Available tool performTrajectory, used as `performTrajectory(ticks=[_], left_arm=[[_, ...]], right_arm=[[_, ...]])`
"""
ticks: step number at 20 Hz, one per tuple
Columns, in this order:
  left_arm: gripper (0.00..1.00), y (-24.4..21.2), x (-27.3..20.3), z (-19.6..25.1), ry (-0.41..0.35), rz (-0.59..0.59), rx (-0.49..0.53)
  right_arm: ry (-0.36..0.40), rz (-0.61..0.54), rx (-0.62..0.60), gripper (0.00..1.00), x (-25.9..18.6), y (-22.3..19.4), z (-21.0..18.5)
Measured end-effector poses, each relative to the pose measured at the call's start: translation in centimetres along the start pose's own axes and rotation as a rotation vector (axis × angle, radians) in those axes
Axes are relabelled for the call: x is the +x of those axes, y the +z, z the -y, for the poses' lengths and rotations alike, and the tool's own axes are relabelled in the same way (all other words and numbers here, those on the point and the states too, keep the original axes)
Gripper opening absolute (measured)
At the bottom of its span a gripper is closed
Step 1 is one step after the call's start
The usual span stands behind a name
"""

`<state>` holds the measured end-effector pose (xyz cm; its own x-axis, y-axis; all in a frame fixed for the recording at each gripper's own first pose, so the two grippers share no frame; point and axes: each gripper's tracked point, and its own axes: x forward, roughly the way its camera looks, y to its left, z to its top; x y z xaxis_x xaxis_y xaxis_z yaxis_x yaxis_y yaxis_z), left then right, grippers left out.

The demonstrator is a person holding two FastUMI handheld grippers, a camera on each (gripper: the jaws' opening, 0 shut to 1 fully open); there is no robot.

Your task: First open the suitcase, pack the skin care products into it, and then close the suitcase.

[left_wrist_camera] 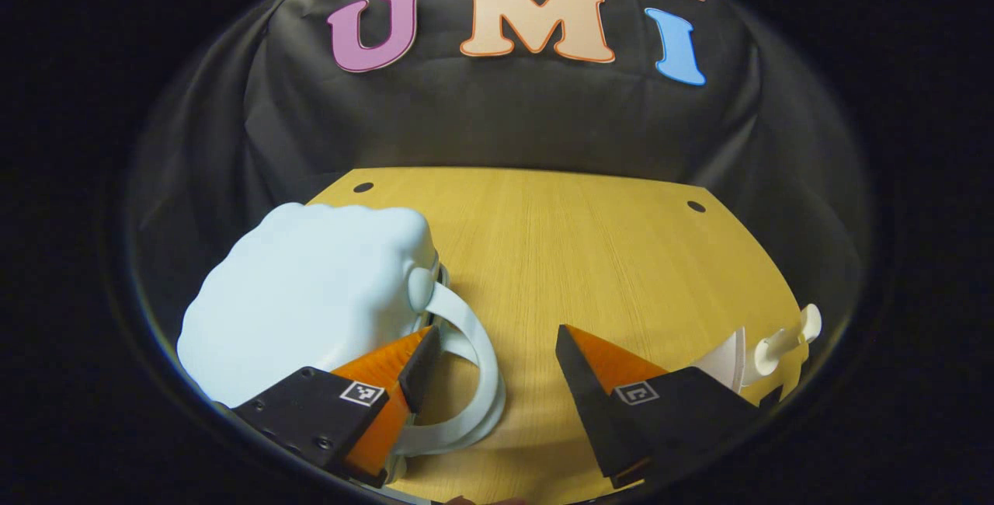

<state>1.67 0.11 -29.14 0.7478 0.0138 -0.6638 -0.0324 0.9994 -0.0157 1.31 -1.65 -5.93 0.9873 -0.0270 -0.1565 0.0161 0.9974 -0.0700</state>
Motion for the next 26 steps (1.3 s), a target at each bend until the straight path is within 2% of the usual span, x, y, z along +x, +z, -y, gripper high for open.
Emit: performTrajectory(ticks=[8, 11, 12, 14, 16, 17, 20, 23, 26], left_arm=[[0.91, -3.2, 2.1, 0.2, 0.03, -0.131, 0.035], [0.89, -4.2, 2.6, 1.4, -0.039, -0.182, 0.02], [0.82, -4.3, 2.5, 1.1, -0.03, -0.195, 0.014], [0.53, -3.8, 2.6, -0.5, 0.007, -0.177, 0.027], [0.22, -3.9, 2.4, -0.5, -0.033, -0.205, 0.006], [0.11, -3.8, 2.2, -0.5, -0.058, -0.227, 0.008], [0.05, -3.1, 1.6, -0.2, -0.081, -0.246, 0.023], [0.0, -1.2, 0.5, 0.0, -0.063, -0.185, 0.043], [0.0, 0.7, -0.8, -0.2, -0.09, -0.148, 0.016]], right_arm=[[-0.005, -0.009, -0.019, 0.98, -0.2, -0.4, 0.1], [-0.007, -0.009, -0.022, 0.98, -0.4, -0.5, 0.3], [-0.008, -0.007, -0.024, 0.98, -0.4, -0.4, 0.3], [-0.01, -0.003, -0.025, 0.98, -0.3, -0.3, 0.4], [-0.006, -0.001, -0.021, 0.98, -0.4, -0.4, 0.1], [-0.004, -0.001, -0.02, 0.98, -0.3, -0.5, 0.0], [0.013, 0.005, -0.012, 0.98, -0.3, -0.3, -0.8], [0.03, 0.015, -0.011, 0.98, -0.3, -0.1, -1.6], [0.047, 0.012, 0.001, 0.98, -0.2, -0.3, -2.3]])
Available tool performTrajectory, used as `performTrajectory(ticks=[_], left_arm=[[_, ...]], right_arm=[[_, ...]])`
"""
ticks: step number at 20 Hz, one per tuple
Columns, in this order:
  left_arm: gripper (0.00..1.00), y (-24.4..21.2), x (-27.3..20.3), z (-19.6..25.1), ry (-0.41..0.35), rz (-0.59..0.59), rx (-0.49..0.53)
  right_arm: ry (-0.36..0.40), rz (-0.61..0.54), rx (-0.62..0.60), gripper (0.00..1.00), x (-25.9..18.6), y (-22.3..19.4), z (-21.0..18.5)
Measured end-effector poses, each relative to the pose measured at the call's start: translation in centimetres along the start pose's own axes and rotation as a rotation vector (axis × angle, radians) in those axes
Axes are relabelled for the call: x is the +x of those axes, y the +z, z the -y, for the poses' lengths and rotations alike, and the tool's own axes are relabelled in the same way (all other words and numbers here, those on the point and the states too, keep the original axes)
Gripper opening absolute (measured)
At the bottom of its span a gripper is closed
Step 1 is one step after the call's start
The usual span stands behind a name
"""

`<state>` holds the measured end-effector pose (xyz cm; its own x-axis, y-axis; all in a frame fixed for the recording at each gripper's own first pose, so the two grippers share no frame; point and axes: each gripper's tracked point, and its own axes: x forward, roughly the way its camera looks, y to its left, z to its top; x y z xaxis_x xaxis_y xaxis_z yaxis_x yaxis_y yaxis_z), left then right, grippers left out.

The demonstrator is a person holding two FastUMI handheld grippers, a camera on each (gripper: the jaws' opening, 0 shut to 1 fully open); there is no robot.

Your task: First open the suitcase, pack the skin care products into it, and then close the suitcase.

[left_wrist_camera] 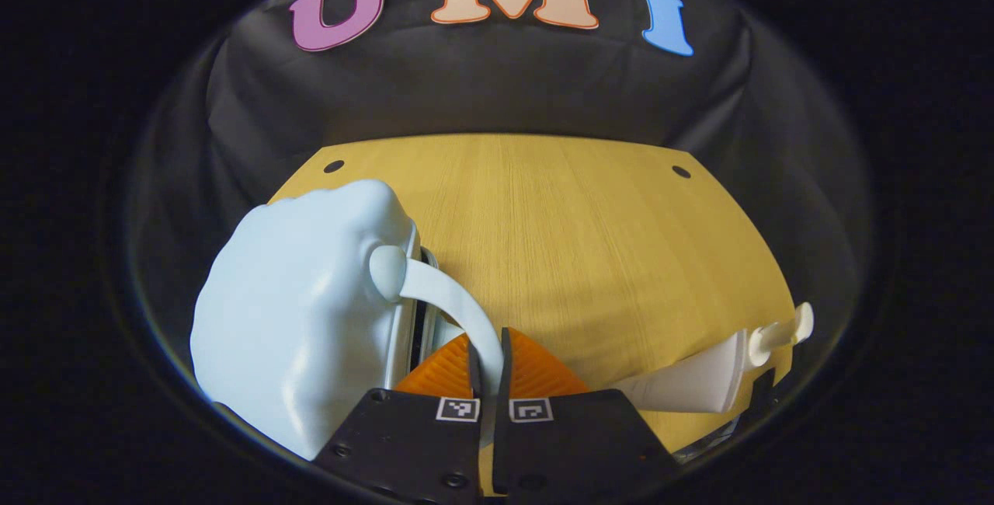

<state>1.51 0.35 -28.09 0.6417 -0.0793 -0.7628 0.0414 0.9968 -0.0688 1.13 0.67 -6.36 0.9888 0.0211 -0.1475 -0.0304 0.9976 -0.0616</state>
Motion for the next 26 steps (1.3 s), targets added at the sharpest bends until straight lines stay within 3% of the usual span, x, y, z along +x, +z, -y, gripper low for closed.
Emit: performTrajectory(ticks=[9, 22, 26], left_arm=[[0.0, 5.5, -6.2, -3.2, -0.044, 0.081, 0.014], [0.0, 12.8, -12.5, -17.0, -0.093, 0.226, -0.051], [0.0, 13.7, -12.7, -22.5, -0.054, 0.258, -0.036]], right_arm=[[0.015, 0.009, 0.057, 0.98, 1.5, 0.2, -2.6], [0.006, 0.057, 0.073, 0.98, 3.7, 1.7, -11.8], [0.005, 0.07, 0.054, 0.98, 3.8, 2.2, -14.7]])
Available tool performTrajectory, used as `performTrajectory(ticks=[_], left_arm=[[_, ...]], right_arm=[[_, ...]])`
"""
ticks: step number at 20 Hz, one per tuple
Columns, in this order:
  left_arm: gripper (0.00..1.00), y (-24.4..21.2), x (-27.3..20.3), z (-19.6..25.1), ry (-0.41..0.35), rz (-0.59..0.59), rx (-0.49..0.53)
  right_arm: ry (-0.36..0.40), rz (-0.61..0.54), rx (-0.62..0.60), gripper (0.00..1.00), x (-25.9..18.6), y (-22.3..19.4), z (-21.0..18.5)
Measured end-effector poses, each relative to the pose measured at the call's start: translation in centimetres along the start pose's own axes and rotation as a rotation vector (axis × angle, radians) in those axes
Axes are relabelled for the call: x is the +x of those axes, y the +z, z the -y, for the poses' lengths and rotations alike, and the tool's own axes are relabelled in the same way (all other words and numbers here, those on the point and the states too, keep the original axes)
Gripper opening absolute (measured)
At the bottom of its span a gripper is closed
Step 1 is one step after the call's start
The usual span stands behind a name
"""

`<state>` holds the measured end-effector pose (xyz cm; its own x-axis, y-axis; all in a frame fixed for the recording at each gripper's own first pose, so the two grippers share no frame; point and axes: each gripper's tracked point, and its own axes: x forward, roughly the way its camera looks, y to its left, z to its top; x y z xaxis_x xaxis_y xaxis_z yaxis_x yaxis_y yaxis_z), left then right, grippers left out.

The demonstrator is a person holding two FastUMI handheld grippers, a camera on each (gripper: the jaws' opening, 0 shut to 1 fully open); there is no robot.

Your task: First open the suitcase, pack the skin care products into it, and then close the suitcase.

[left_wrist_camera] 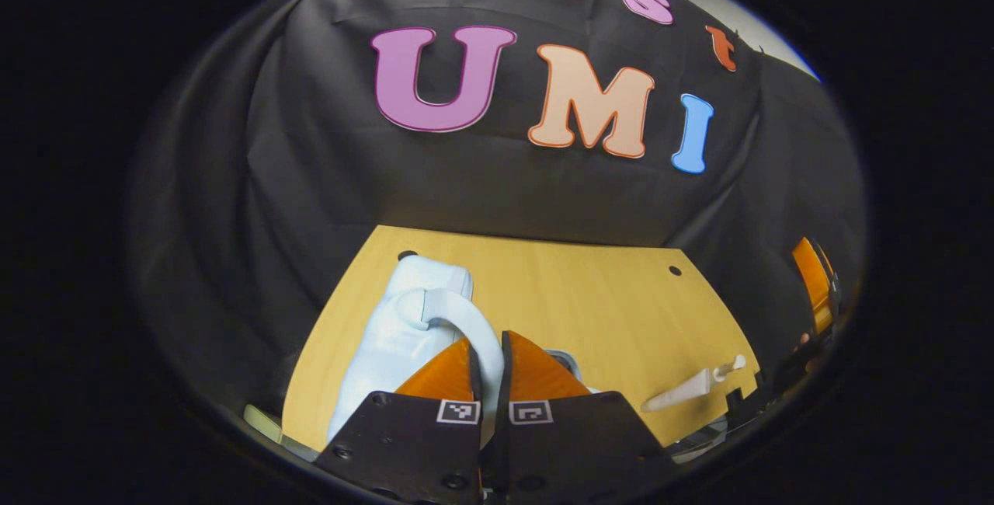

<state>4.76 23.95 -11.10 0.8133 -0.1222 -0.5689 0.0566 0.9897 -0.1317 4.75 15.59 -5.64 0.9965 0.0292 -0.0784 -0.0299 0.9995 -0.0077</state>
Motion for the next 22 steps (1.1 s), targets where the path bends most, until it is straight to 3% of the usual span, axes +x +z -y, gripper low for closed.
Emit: performTrajectory(ticks=[5, 12, 22], left_arm=[[0.0, 0.4, 0.3, -6.2, 0.061, 0.019, 0.012], [0.0, -0.2, 1.6, -12.6, 0.07, 0.011, -0.066], [0.0, -4.2, 3.8, -20.5, 0.023, -0.034, -0.23]], right_arm=[[0.014, 0.001, -0.009, 0.98, 0.3, 0.2, -3.7], [0.018, 0.027, -0.042, 0.98, 0.5, 1.0, -7.4], [-0.025, 0.004, -0.066, 0.98, 0.6, 0.6, -9.0]])
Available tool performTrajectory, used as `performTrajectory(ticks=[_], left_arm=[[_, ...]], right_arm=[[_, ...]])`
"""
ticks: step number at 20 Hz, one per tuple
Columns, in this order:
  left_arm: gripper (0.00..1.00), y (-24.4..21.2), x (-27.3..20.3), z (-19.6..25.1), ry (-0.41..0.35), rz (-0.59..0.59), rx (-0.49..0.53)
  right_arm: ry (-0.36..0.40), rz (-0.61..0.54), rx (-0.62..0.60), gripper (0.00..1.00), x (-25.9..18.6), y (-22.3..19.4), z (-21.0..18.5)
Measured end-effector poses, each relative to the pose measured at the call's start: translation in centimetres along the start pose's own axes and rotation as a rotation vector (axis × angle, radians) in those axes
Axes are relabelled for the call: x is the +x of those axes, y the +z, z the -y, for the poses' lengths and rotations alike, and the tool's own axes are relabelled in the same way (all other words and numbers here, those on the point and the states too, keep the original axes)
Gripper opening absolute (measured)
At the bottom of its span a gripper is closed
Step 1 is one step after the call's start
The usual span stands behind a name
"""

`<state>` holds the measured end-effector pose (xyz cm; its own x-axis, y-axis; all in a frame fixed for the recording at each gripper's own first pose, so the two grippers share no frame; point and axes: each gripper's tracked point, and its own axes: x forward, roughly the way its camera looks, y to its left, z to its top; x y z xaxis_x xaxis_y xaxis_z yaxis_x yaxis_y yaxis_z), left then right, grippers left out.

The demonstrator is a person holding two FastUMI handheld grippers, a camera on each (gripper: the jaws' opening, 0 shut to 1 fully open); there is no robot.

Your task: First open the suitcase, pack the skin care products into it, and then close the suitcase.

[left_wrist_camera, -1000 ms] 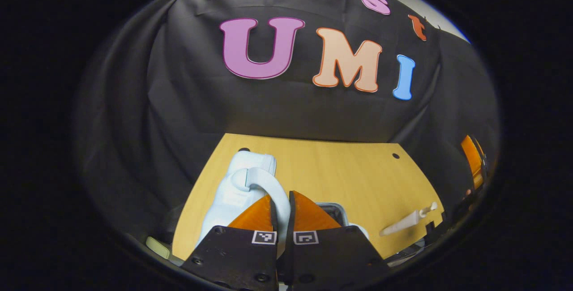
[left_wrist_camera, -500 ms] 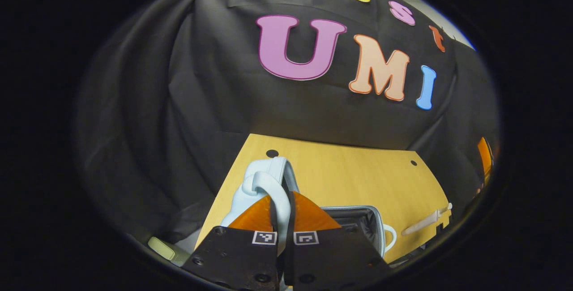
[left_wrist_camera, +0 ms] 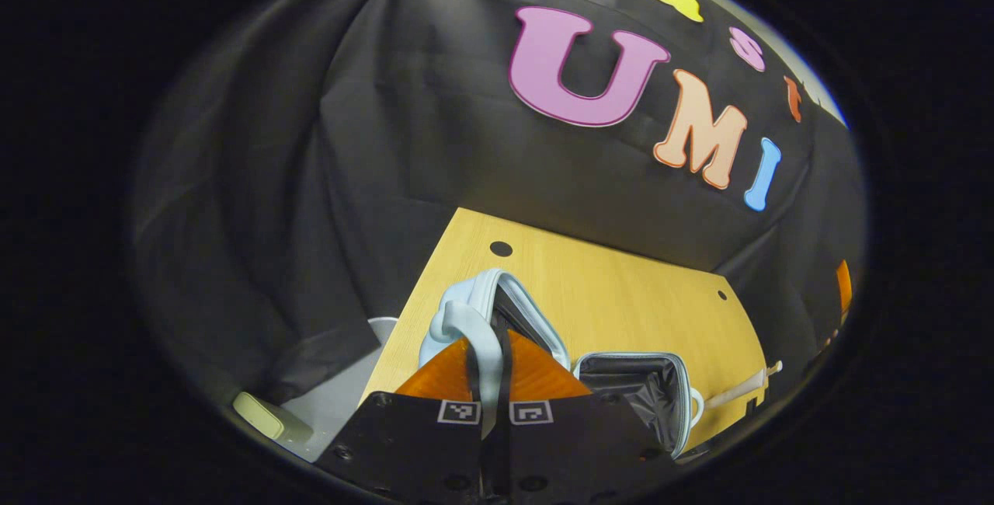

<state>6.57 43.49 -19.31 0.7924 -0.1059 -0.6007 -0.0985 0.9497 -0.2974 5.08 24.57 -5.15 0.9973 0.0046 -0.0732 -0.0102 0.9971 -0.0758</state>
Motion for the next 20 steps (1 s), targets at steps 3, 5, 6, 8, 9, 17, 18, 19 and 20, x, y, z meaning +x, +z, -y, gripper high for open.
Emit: performTrajectory(ticks=[3, 5, 6, 8, 9, 17, 18, 19, 20], left_arm=[[0.0, -1.2, 0.5, -2.1, -0.023, -0.01, -0.089], [0.0, -2.3, 0.9, -3.4, -0.039, -0.018, -0.151], [0.0, -3.0, 1.2, -4.1, -0.049, -0.022, -0.187], [0.0, -4.4, 1.6, -5.2, -0.066, -0.035, -0.258], [0.0, -5.1, 1.7, -5.6, -0.08, -0.035, -0.284], [0.0, -7.5, 2.0, -8.2, -0.204, -0.015, -0.48], [0.0, -7.7, 2.1, -8.5, -0.216, -0.016, -0.504], [0.0, -8.2, 2.3, -8.7, -0.23, -0.02, -0.533], [0.01, -8.5, 2.6, -9.0, -0.24, -0.028, -0.567]], right_arm=[[0.009, -0.004, -0.013, 0.98, 0.2, -0.3, -1.0], [0.018, -0.013, -0.018, 0.98, 0.3, -0.6, -1.6], [0.024, -0.018, -0.02, 0.98, 0.4, -0.8, -2.0], [0.031, -0.023, -0.027, 0.98, 0.6, -0.8, -2.5], [0.034, -0.023, -0.028, 1.0, 0.6, -0.9, -2.7], [0.057, -0.038, -0.043, 0.98, 0.6, -1.3, -4.0], [0.059, -0.037, -0.049, 0.98, 0.6, -1.1, -4.1], [0.061, -0.035, -0.054, 0.98, 0.7, -1.1, -4.1], [0.061, -0.034, -0.057, 0.98, 0.7, -1.0, -4.1]])
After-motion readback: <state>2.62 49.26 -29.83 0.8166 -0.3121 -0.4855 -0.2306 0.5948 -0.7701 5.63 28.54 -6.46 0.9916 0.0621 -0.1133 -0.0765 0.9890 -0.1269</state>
